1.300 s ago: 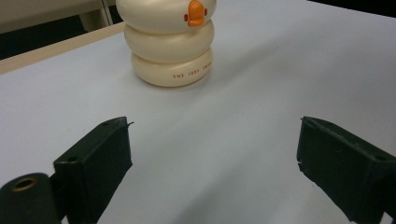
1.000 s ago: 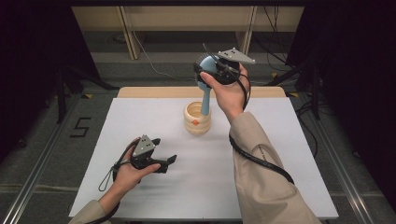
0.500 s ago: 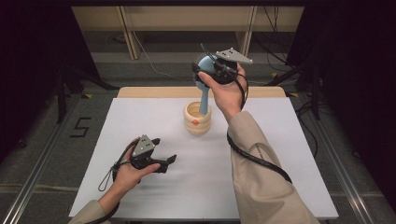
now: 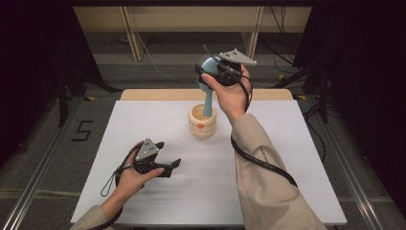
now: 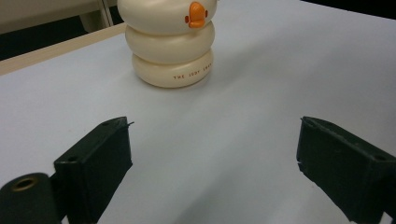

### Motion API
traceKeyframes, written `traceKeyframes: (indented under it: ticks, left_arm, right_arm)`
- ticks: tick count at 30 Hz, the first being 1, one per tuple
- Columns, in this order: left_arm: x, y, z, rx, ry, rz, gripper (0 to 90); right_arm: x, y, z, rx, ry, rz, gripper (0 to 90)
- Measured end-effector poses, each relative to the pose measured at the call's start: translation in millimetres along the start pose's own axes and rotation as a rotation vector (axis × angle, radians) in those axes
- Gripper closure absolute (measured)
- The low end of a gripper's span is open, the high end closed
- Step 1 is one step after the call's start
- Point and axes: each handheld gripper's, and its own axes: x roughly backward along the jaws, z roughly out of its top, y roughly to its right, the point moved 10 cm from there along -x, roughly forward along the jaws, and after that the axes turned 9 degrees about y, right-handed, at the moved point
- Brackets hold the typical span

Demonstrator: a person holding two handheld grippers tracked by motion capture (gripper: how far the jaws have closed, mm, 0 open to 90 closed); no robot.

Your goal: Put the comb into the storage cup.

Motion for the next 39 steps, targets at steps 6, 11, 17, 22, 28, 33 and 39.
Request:
traceKeyframes:
  ticks: [6,11,17,22,28,33,39]
  left_arm:
    - [-0.1,0.0,-0.2,0.001,-0.001,-0.001,9.7]
    - [-0.4,0.6,-0.4,0.004,-0.001,-0.001,9.7]
    - [-0.3,0.3,-0.4,0.004,-0.001,-0.001,9.7]
    - [-0.8,0.3,-0.8,0.001,-0.001,-0.002,9.7]
    - [-0.4,0.2,-0.6,0.003,-0.001,-0.002,9.8]
    - [-0.4,0.5,-0.5,0.004,0.000,-0.002,9.8]
    - [-0.5,0.7,-0.4,0.005,0.001,-0.003,9.8]
  right_arm:
    - [-1.2,-0.8,-1.6,0.007,-0.006,0.000,20.5]
    - [-2.0,-0.4,-2.8,0.011,-0.007,0.000,20.5]
    - [-3.4,0.1,-4.8,0.011,-0.007,-0.003,20.5]
    - [-5.2,-0.8,-7.2,0.006,-0.011,0.005,20.5]
    - [-7.5,-1.6,-11.1,0.006,-0.018,0.006,20.5]
    - [-9.6,-1.6,-14.1,0.014,-0.018,0.008,20.5]
    - [-11.2,1.3,-18.0,0.016,-0.020,-0.005,20.5]
